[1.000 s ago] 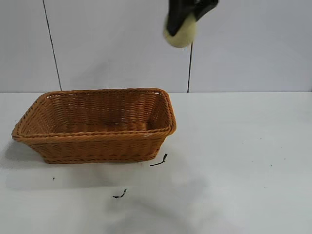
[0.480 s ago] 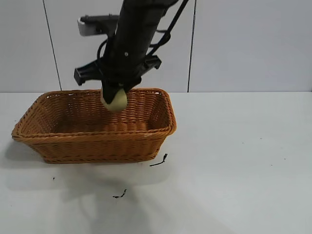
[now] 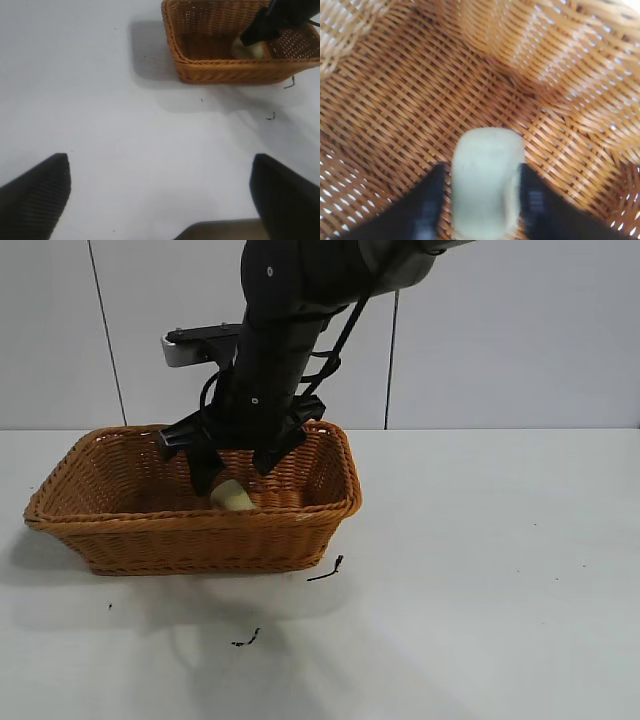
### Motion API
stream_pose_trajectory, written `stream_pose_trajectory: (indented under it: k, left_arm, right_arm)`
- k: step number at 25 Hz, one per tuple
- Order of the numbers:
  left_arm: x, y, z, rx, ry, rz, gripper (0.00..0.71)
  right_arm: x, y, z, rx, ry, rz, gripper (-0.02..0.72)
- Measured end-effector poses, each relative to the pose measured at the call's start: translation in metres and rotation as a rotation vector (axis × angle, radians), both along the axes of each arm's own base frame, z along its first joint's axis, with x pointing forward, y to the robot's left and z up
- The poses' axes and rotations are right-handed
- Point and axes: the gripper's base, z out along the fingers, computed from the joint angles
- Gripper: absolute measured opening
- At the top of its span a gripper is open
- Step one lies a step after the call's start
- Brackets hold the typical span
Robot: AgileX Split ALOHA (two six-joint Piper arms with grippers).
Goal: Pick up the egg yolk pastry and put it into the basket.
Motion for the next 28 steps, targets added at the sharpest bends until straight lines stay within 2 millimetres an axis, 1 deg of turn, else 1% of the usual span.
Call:
stream_pose_trajectory:
  k: [1,3,6,9,11,13,15,17,22,26,27,28]
  left_arm:
    - [0.0,0.0,0.0,0.0,0.0,0.0,0.695]
    - [0.0,0.0,0.0,0.0,0.0,0.0,0.695]
    - [0.0,0.0,0.0,0.0,0.0,0.0,0.695]
    - [0.0,0.0,0.0,0.0,0.0,0.0,0.695]
    - [0.0,0.0,0.0,0.0,0.0,0.0,0.695]
    - [0.0,0.0,0.0,0.0,0.0,0.0,0.695]
    - [0.0,0.0,0.0,0.0,0.0,0.0,0.695]
    - [0.0,0.0,0.0,0.0,0.0,0.0,0.695]
    - [0.0,0.0,0.0,0.0,0.0,0.0,0.695]
    - [0.0,0.0,0.0,0.0,0.0,0.0,0.695]
    - [0.0,0.0,0.0,0.0,0.0,0.0,0.695]
    - [0.0,0.0,0.0,0.0,0.0,0.0,0.695]
  right_arm:
    - [0.001,0.001,0.007,0.002,-0.003,0.0,0.627]
    - [0.003,0.002,0.025,-0.001,0.001,0.0,0.647]
    - [0.008,0.002,0.062,0.016,-0.022,-0.005,0.656]
    - [0.017,-0.012,0.096,0.035,-0.058,-0.028,0.656]
    - [0.027,-0.029,0.11,0.044,-0.08,-0.058,0.656]
    - [0.039,-0.054,0.114,0.033,-0.07,-0.109,0.656]
    - [0.051,-0.081,0.113,0.013,-0.047,-0.16,0.656]
    - [0.063,-0.112,0.112,-0.018,-0.024,-0.211,0.656]
    - [0.09,-0.201,0.111,-0.05,-0.014,-0.358,0.656]
    - [0.1,-0.265,0.111,-0.046,-0.009,-0.472,0.656]
    - [0.101,-0.279,0.111,-0.031,-0.004,-0.499,0.656]
    - [0.101,-0.288,0.111,-0.009,0.004,-0.518,0.656]
